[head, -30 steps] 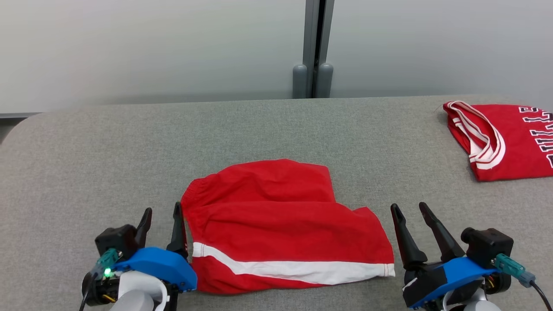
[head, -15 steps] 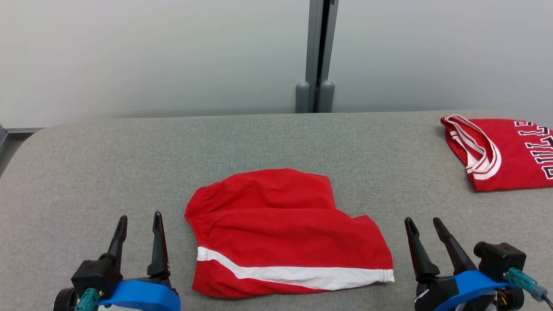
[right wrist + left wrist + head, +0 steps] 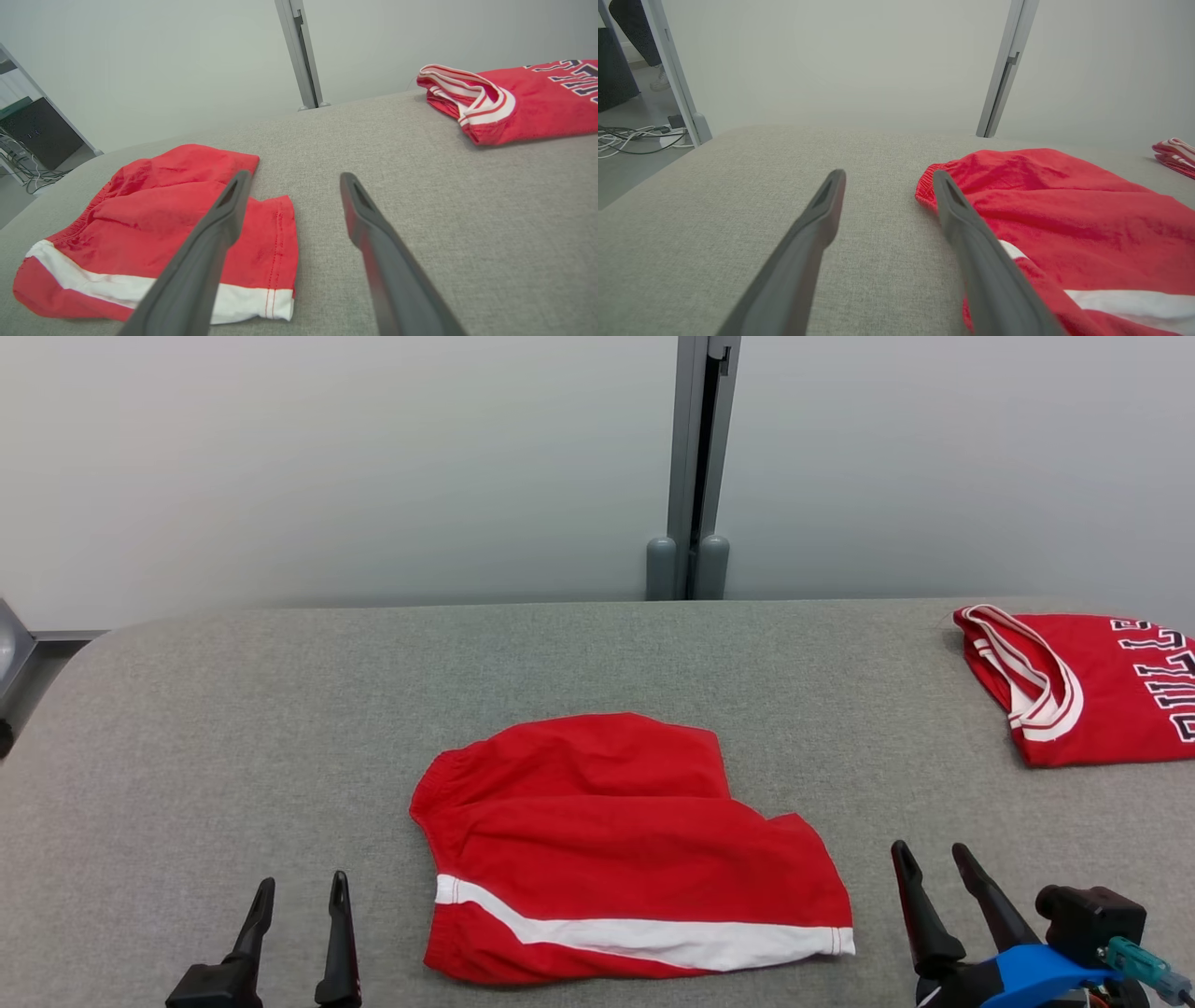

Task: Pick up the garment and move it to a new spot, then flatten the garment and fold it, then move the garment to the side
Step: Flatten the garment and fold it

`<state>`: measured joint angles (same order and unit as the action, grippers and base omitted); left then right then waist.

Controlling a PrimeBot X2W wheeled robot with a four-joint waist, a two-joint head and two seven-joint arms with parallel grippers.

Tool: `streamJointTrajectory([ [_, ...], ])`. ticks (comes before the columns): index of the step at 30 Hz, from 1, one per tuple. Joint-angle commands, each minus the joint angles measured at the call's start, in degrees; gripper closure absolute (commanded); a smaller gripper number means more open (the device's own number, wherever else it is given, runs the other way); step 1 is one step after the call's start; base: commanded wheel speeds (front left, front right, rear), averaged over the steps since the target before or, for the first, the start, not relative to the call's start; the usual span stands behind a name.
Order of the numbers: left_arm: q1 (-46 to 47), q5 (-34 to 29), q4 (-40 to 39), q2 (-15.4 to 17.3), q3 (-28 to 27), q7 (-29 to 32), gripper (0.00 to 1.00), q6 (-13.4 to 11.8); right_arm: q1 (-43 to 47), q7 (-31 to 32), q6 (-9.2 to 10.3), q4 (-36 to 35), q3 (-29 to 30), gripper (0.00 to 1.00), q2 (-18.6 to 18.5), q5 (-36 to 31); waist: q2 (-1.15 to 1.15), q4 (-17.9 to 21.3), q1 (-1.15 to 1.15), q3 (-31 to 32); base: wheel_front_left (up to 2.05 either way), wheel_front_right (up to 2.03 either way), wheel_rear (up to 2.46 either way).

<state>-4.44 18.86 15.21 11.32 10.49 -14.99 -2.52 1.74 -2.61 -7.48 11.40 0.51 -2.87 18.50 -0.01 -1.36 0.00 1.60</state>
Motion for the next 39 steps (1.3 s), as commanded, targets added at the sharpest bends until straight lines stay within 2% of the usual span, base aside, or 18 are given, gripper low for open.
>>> streamJointTrajectory([
  [1,0.0,-0.6,0.3,0.0,-0.4,-0.2,0.00,0.2,0.9,0.1,-0.03,-0.3,0.2,0.00,-0.1,-0.4,0.01,-0.1,0.00,0.1,0.00,0.00,0.00],
  [22,2.1,-2.6,2.0,-1.7,-1.2,0.4,0.00,2.4,0.8,0.5,-0.03,-1.0,-0.9,0.00,-0.1,-0.4,0.01,0.4,0.00,-0.1,0.00,0.00,0.00],
  [26,3.5,-1.4,2.0,-2.4,0.6,5.6,0.00,3.6,0.7,5.1,-0.03,-1.2,-1.8,0.00,-0.1,0.5,0.01,0.3,0.00,-0.3,0.00,0.00,0.00],
  [32,5.1,1.2,0.7,-3.5,2.8,19.1,0.00,4.2,1.7,14.6,-0.03,-0.4,-1.9,0.00,-0.1,1.7,0.01,0.3,0.00,-1.0,0.00,0.00,0.00],
  [39,6.3,3.4,-0.4,-4.4,3.7,28.3,0.00,2.7,-0.6,20.4,-0.03,1.6,-3.2,0.00,-0.1,1.9,0.01,0.6,0.00,-2.8,0.00,0.00,0.00],
])
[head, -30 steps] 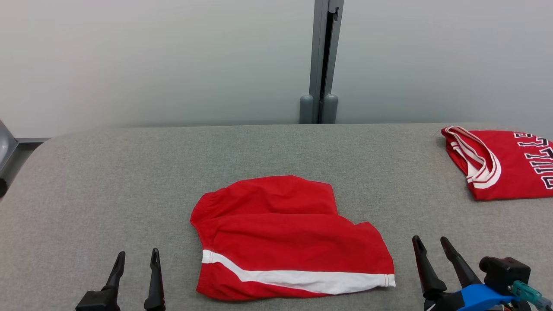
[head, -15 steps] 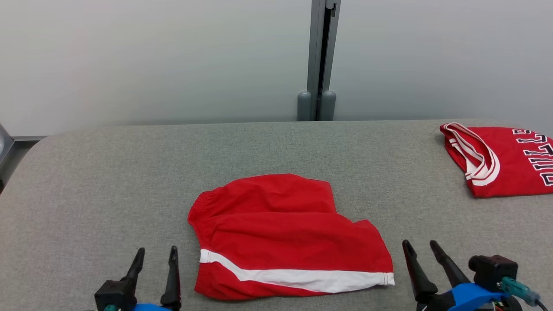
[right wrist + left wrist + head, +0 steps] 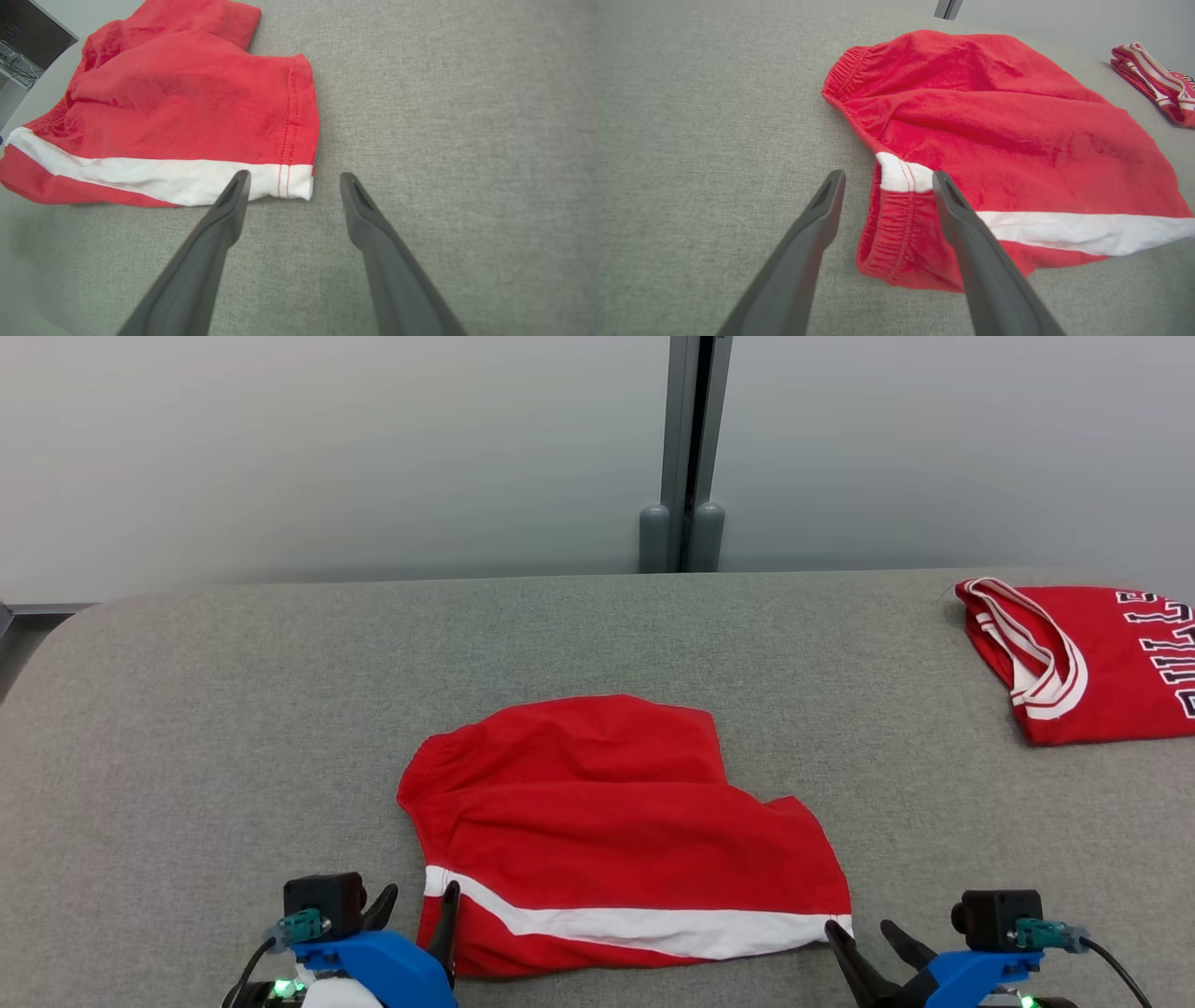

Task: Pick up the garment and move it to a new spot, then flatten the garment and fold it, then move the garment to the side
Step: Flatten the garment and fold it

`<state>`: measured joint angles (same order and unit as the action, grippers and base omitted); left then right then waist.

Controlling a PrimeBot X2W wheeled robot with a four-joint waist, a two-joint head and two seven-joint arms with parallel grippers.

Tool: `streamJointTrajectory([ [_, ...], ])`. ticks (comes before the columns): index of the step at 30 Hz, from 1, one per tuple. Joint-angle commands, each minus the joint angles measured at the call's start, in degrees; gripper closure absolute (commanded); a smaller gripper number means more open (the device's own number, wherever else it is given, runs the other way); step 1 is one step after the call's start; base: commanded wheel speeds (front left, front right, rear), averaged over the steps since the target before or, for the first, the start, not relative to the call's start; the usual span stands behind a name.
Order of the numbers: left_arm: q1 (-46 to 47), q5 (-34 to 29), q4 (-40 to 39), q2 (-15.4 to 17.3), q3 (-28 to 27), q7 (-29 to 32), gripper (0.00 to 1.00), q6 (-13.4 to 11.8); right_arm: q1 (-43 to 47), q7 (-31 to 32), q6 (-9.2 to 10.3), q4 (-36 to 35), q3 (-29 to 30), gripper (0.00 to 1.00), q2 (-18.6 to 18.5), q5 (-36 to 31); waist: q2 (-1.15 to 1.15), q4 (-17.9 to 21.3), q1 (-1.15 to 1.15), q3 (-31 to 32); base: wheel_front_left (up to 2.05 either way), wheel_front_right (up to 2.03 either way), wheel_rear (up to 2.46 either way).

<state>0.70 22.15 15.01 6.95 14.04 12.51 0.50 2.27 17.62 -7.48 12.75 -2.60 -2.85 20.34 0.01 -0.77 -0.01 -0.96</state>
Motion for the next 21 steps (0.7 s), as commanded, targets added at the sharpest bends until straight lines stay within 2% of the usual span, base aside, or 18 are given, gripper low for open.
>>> streamJointTrajectory([
  [1,1.1,0.1,-0.2,0.0,0.1,0.8,0.00,-0.4,-1.1,0.1,-0.03,0.3,-0.1,0.00,-0.1,0.1,-0.01,0.0,0.01,-0.3,0.00,0.00,0.00],
  [8,3.4,0.9,0.6,-0.2,0.3,4.6,0.00,-1.5,-5.2,0.5,-0.03,5.3,-1.2,0.00,-0.1,-0.3,-0.01,0.5,0.01,-2.2,0.00,0.00,0.00],
  [17,4.3,1.7,2.1,-0.9,1.5,6.2,0.00,-1.4,-7.8,0.2,-0.03,9.7,-3.5,0.00,-0.1,0.0,-0.01,0.3,0.01,-3.0,0.00,0.00,0.00],
  [18,4.3,1.8,2.2,-1.0,1.6,6.3,0.13,-1.3,-7.7,0.1,-0.03,9.7,-3.5,0.13,-0.1,-0.1,-0.01,0.3,0.01,-3.1,0.00,0.00,0.00],
  [19,4.2,1.9,2.2,-1.0,1.8,6.4,0.78,-1.2,-7.7,0.0,-0.03,9.6,-3.5,0.67,-0.1,-0.2,-0.01,0.3,0.01,-3.1,0.00,0.00,0.00],
  [20,4.1,2.1,2.3,-1.0,1.8,6.4,1.00,-1.2,-7.6,-0.1,-0.03,9.4,-3.6,0.97,-0.1,-0.4,-0.01,0.4,0.01,-3.1,0.00,0.00,0.00],
  [21,4.0,2.3,2.3,-1.0,1.9,6.3,1.00,-1.0,-7.6,-0.3,-0.03,9.2,-3.7,1.00,-0.1,-0.6,-0.01,0.4,0.01,-3.1,0.00,0.00,0.00],
])
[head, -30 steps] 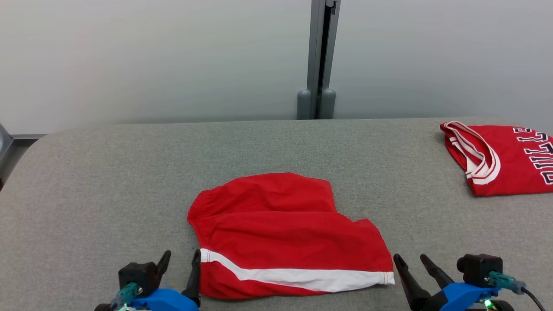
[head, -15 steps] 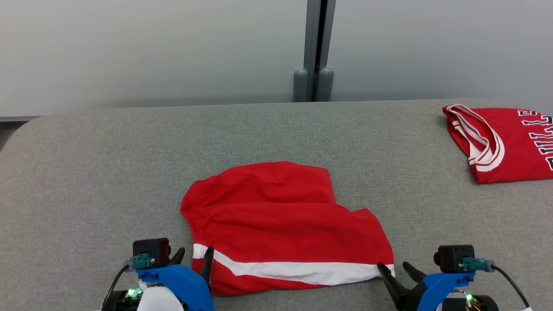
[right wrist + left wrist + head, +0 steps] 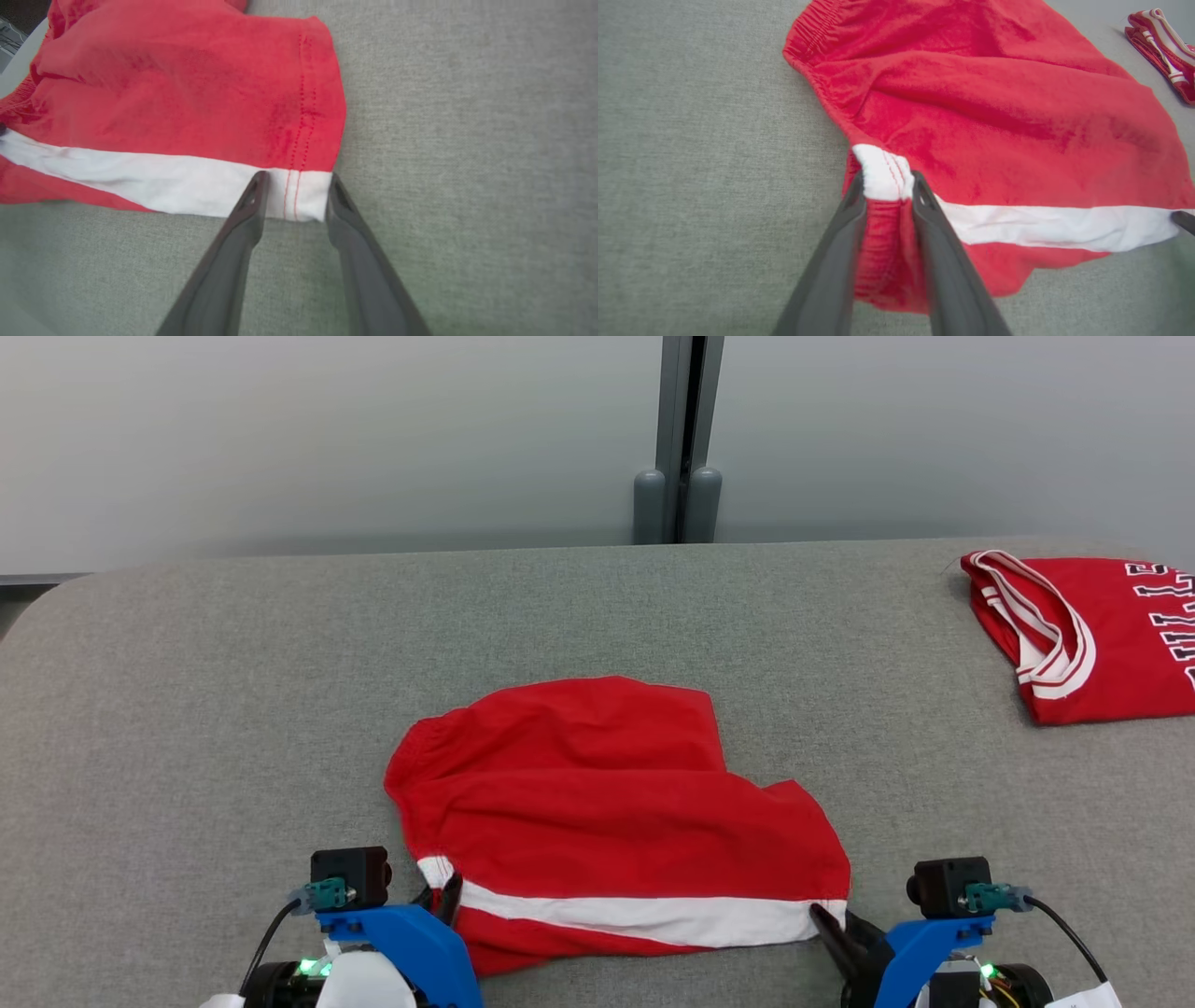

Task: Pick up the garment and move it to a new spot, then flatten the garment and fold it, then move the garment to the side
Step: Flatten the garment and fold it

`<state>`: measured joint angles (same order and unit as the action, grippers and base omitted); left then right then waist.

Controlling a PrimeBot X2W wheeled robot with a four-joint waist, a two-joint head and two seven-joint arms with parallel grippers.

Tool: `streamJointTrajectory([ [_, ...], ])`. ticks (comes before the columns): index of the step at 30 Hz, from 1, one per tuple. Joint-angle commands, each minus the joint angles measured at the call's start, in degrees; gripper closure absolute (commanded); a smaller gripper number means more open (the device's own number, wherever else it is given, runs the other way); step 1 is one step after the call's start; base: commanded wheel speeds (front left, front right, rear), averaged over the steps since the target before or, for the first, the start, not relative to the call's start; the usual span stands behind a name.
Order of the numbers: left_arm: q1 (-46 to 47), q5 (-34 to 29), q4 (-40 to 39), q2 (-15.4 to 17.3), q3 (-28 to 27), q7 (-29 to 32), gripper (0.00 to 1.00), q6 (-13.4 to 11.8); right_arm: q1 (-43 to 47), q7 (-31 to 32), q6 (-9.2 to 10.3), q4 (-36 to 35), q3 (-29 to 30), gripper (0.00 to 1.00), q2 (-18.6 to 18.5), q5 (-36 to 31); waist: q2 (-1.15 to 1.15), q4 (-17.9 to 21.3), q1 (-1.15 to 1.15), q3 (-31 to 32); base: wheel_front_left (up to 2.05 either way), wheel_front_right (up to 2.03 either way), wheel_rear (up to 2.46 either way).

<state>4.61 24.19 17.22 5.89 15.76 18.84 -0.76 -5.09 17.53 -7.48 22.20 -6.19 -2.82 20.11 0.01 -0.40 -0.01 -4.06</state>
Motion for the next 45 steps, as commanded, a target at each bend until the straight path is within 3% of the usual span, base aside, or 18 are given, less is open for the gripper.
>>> streamJointTrajectory([
  [1,0.0,0.5,-0.1,0.0,0.1,-0.6,1.00,0.4,-0.2,-0.4,-0.03,-0.3,-0.1,1.00,-0.1,-0.4,-0.01,0.0,0.01,0.1,0.00,0.00,0.00],
  [7,-0.7,0.3,-2.0,0.3,-0.9,-4.9,1.00,0.1,0.5,-1.7,-0.03,-3.7,-0.1,1.00,-0.2,1.4,-0.01,0.1,0.01,0.8,0.00,0.00,0.00],
  [15,-1.5,5.2,-12.0,-0.7,-1.7,-8.9,1.00,3.6,2.0,-3.2,-0.03,-16.9,1.8,1.00,-0.2,5.1,-0.01,0.1,0.01,2.0,0.00,0.00,0.00],
  [23,1.2,12.3,-25.6,-1.1,-4.1,-7.1,1.00,5.2,2.0,2.4,-0.03,-35.0,7.4,1.00,-0.1,4.0,-0.01,1.4,0.01,1.6,0.00,0.00,0.00],
  [28,6.5,17.0,-29.4,-0.2,-5.6,-2.5,1.00,5.3,-4.6,8.7,-0.03,-41.0,8.4,1.00,-1.6,3.4,-0.01,3.1,0.01,-0.7,0.00,0.00,0.00],
  [36,24.5,17.3,-23.6,2.0,-8.3,1.5,1.00,4.3,-27.4,9.9,-0.03,-30.7,5.3,1.00,-8.3,3.5,-0.01,6.0,0.01,-9.7,0.00,0.00,0.00],
  [41,37.8,17.0,-15.7,2.3,-10.7,-0.6,1.00,4.2,-42.5,4.4,-0.03,-20.1,2.1,1.00,-9.5,4.4,-0.01,7.0,0.01,-15.8,0.00,0.00,0.00],
  [45,47.5,14.2,-8.9,3.1,-11.7,-6.1,1.00,5.0,-53.5,-4.0,-0.02,-12.4,-0.8,1.00,-10.6,3.0,-0.01,7.4,0.01,-18.9,0.00,0.00,0.00],
])
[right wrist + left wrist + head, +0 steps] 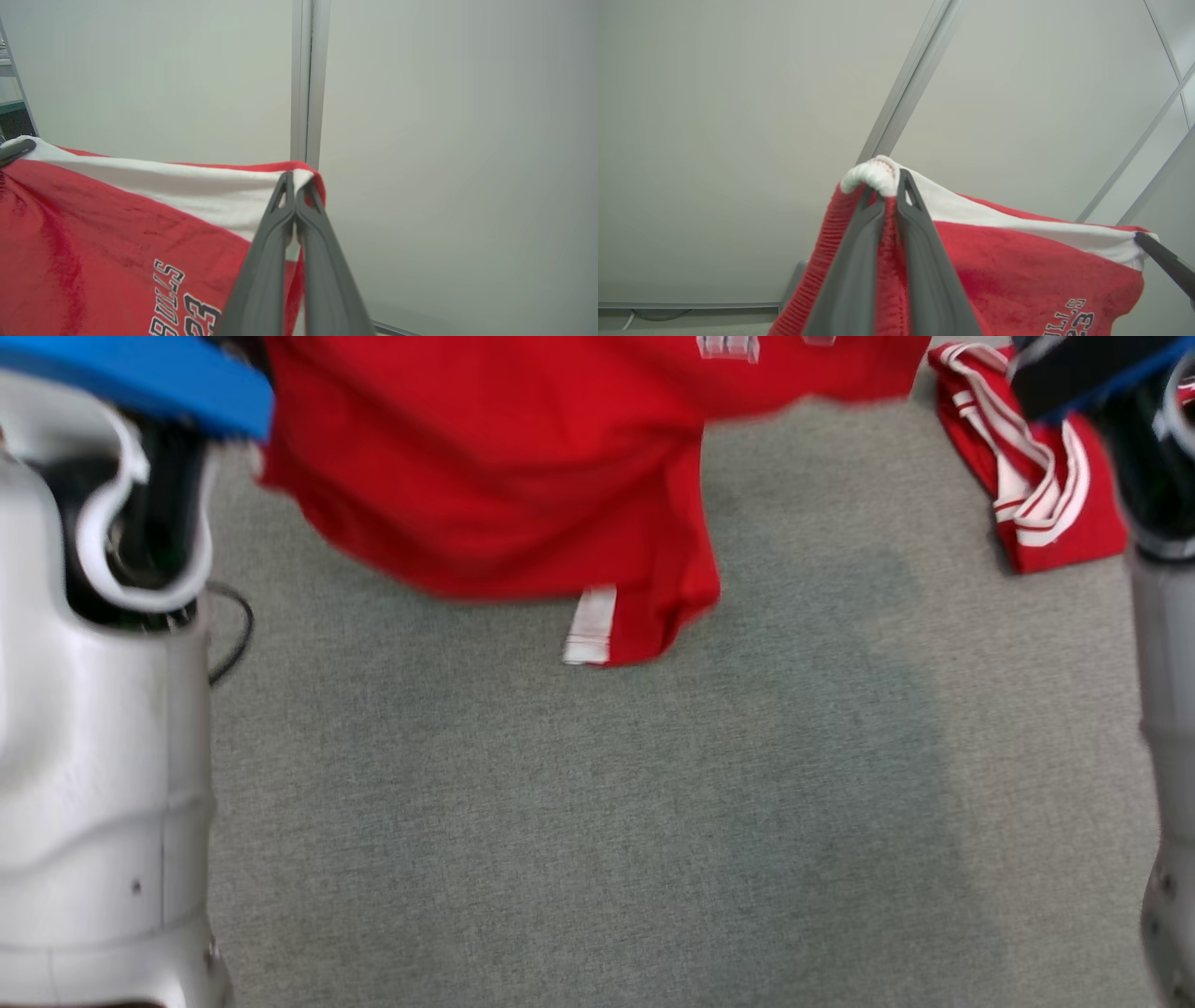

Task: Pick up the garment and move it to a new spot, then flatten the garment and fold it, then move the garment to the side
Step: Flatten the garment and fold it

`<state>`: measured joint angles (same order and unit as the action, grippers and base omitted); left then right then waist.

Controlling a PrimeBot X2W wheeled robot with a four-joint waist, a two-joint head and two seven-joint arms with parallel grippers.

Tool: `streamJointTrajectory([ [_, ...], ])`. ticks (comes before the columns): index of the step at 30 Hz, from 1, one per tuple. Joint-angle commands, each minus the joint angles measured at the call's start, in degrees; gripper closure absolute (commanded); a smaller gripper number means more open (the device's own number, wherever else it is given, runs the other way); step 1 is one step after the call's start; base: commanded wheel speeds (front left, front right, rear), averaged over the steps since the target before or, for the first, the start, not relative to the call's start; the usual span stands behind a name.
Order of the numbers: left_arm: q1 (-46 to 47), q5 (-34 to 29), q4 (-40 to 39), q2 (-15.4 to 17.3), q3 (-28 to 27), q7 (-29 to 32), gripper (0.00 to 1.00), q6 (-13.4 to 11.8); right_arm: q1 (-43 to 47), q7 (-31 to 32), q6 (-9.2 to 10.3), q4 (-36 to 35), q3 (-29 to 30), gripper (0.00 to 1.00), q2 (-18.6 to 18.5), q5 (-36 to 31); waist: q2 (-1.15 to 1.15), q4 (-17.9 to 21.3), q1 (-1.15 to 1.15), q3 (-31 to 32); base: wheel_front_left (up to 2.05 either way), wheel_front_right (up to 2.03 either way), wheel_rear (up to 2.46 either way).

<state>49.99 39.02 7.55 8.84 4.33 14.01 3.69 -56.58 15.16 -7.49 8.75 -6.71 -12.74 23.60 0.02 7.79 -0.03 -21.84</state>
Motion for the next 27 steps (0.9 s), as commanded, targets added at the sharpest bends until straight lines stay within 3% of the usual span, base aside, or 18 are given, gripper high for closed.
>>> streamJointTrajectory([
  [1,4.1,-0.9,2.1,0.0,-0.5,-3.0,1.00,0.7,-4.2,-4.1,-0.01,2.6,-1.0,1.00,-1.0,-1.1,-0.02,-0.8,0.03,-1.6,0.00,0.00,0.00],
  [7,12.7,-2.3,9.0,-1.0,-1.7,-15.3,1.00,2.3,-14.2,-19.1,0.01,10.5,-3.3,1.00,-3.1,-4.7,-0.02,-1.1,0.03,-2.3,0.00,0.00,0.00],
  [11,12.4,-1.6,11.8,-1.4,-0.2,-22.4,1.00,3.4,-14.5,-23.9,0.03,14.7,-5.6,1.00,-4.6,-6.1,-0.02,-1.2,0.03,-2.1,0.00,0.00,0.00],
  [15,6.1,0.9,11.9,-1.7,5.6,-26.9,1.00,3.9,-9.2,-22.2,0.01,18.1,-11.5,1.00,-6.7,-3.5,-0.02,-1.4,0.03,-1.7,0.00,0.00,0.00],
  [18,-1.6,1.6,11.6,0.5,11.5,-28.5,1.00,3.9,-3.4,-18.8,0.00,19.4,-14.7,1.00,-8.4,0.3,-0.02,-1.6,0.03,-0.6,0.00,0.00,0.00],
  [27,-24.0,1.9,9.4,5.1,20.8,-29.2,1.00,3.9,16.7,-10.4,0.00,12.1,-19.4,1.00,-15.4,9.1,-0.02,-3.0,0.03,6.3,0.00,0.00,0.00],
])
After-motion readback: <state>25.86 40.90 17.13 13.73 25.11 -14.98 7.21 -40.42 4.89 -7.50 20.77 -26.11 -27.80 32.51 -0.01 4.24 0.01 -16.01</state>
